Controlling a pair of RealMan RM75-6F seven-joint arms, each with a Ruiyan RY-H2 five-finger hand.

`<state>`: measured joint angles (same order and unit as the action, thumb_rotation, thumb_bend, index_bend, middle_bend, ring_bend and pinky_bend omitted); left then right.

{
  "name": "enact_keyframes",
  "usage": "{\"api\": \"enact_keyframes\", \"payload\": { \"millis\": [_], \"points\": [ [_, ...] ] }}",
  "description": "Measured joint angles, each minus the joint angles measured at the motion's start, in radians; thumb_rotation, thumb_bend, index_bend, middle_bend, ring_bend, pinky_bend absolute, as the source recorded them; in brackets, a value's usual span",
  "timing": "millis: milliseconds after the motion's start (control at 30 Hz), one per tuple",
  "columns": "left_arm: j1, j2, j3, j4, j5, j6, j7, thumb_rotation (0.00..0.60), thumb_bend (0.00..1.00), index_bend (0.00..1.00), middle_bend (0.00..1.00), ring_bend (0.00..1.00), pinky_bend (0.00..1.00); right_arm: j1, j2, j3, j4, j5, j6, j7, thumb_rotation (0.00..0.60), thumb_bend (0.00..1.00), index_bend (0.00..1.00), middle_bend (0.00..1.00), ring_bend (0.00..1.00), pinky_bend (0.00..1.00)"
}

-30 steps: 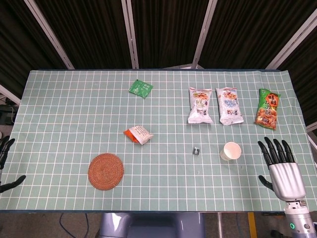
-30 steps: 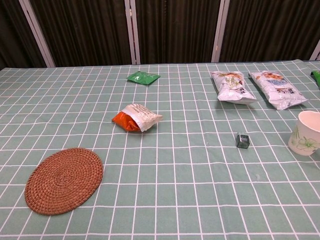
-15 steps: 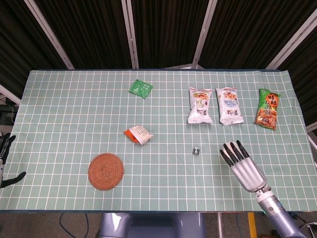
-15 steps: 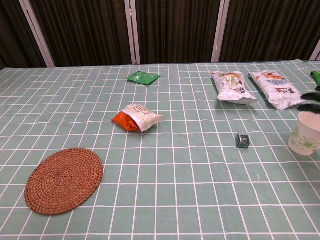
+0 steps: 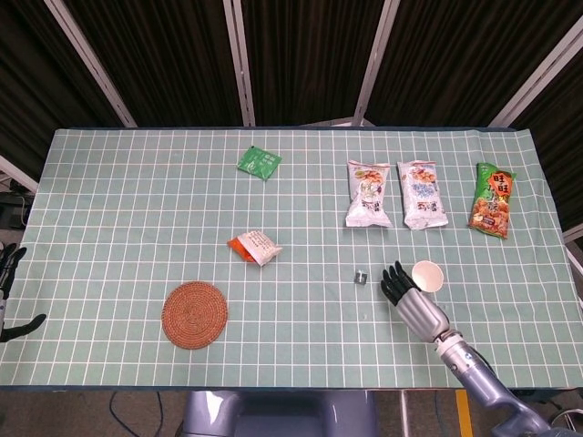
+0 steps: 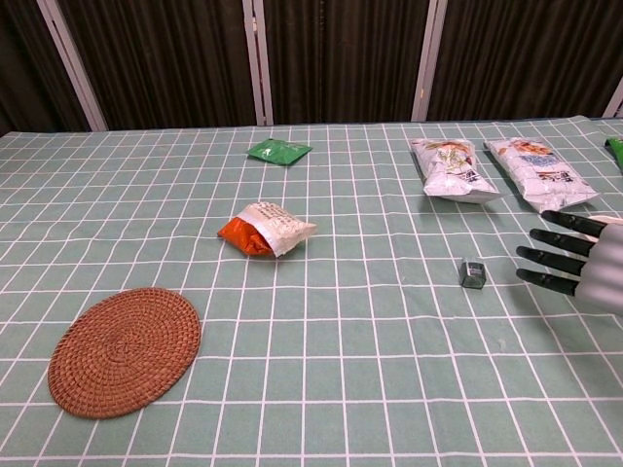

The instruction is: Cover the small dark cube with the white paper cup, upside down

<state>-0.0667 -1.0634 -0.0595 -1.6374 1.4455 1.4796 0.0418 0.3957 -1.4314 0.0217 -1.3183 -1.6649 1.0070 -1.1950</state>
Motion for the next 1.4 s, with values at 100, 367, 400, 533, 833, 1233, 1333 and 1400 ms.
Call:
{"api": "enact_keyframes", "payload": {
  "millis": [100, 367, 400, 533, 833, 1233, 1333, 1400],
  "points": [
    [-0.001, 0.001, -0.001, 0.0, 0.0, -0.001, -0.003, 0.6, 0.0, 0.0, 0.0, 0.0, 0.0, 0.003, -0.016, 0.004, 0.037, 0.014, 0.002, -0.042, 0.6, 0.0, 0.0, 0.0, 0.0, 0.0],
    [-0.007, 0.002, 0.001, -0.001, 0.003, -0.009, -0.01, 0.6, 0.0, 0.0, 0.0, 0.0, 0.0, -0.006, -0.034, 0.002, 0.087, 0.038, 0.036, -0.108, 0.6, 0.0, 0.0, 0.0, 0.0, 0.0],
    [-0.007, 0.002, 0.001, -0.001, 0.004, -0.01, -0.011, 0.6, 0.0, 0.0, 0.0, 0.0, 0.0, -0.006, -0.035, 0.001, 0.091, 0.037, 0.04, -0.114, 0.6, 0.02, 0.0, 0.01, 0.0, 0.01],
    [-0.01, 0.001, 0.006, 0.0, 0.013, -0.014, -0.01, 0.6, 0.0, 0.0, 0.0, 0.0, 0.0, -0.002, -0.038, -0.008, 0.109, 0.01, 0.062, -0.111, 0.6, 0.12, 0.1, 0.2, 0.02, 0.24],
    [-0.007, 0.004, 0.018, -0.008, 0.03, -0.008, -0.01, 0.6, 0.0, 0.0, 0.0, 0.0, 0.0, 0.012, -0.069, -0.049, 0.248, -0.097, 0.167, 0.044, 0.6, 0.18, 0.21, 0.37, 0.14, 0.39],
    [-0.006, 0.009, 0.021, -0.013, 0.032, -0.008, -0.016, 0.6, 0.0, 0.0, 0.0, 0.0, 0.0, 0.024, -0.071, -0.048, 0.253, -0.13, 0.261, 0.24, 0.6, 0.18, 0.24, 0.4, 0.18, 0.42],
    [-0.007, 0.01, 0.022, -0.014, 0.034, -0.01, -0.018, 0.6, 0.0, 0.0, 0.0, 0.0, 0.0, 0.021, -0.067, -0.027, 0.206, -0.097, 0.274, 0.34, 0.6, 0.18, 0.24, 0.4, 0.17, 0.42],
    [-0.007, 0.012, 0.023, -0.016, 0.036, -0.009, -0.02, 0.6, 0.0, 0.0, 0.0, 0.0, 0.0, 0.02, -0.062, -0.01, 0.158, -0.062, 0.274, 0.426, 0.6, 0.18, 0.24, 0.4, 0.17, 0.42]
  ]
}}
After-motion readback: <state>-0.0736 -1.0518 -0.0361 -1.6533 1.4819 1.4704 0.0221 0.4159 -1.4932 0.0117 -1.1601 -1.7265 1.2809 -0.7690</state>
